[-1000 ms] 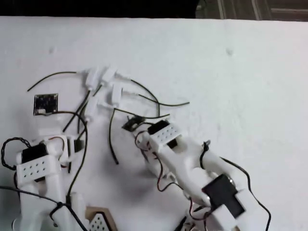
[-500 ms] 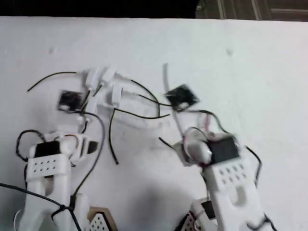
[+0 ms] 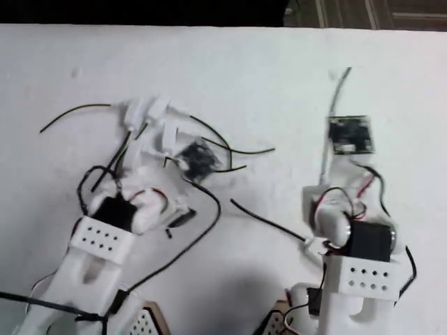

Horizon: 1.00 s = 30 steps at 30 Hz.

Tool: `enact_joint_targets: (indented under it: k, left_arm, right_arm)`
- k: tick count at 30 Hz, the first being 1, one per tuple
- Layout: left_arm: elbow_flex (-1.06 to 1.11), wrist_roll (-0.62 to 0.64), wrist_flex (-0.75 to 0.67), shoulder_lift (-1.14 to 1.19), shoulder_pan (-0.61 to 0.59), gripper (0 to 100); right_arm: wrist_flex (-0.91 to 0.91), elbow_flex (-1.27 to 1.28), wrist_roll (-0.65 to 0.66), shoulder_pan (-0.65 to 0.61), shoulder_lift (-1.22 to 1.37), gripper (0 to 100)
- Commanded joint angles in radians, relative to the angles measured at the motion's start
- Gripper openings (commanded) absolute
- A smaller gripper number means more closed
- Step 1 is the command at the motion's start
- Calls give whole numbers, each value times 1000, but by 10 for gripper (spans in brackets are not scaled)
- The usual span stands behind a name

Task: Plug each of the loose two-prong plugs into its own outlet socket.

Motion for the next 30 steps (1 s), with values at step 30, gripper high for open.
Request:
enact_joint_targets:
  k: [30]
  left_arm:
    - [-597, -270, -110, 983, 475, 82]
  right_arm:
    - [-194, 117, -11, 275, -5, 17]
